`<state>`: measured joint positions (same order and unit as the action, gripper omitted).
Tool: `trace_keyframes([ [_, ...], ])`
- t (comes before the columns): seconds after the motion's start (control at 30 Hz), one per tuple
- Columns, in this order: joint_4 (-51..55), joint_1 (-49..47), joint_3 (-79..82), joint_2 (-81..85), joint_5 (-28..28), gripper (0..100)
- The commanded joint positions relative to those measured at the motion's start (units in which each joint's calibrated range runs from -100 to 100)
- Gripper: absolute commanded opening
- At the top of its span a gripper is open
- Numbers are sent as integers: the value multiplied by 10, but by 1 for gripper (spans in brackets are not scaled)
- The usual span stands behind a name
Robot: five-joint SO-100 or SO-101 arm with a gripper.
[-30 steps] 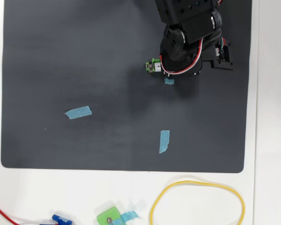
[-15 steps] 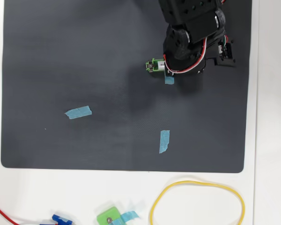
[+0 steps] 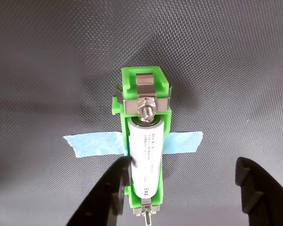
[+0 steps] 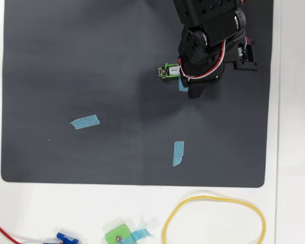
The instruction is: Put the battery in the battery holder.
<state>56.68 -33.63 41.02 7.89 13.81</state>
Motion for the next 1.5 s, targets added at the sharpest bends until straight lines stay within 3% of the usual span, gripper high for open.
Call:
trace_keyframes([
  [0.0, -2, 3, -14, 8, -2, 24],
  [0.07, -3, 4, -14, 11, -2, 21],
  [0.2, -5, 4, -14, 8, -2, 0],
  [1.17, 1, -4, -28, -55, -3, 0],
  [1.37, -6, -28, 120, 208, -64, 0],
  [1.47, -6, 46, 220, 426, -76, 0],
])
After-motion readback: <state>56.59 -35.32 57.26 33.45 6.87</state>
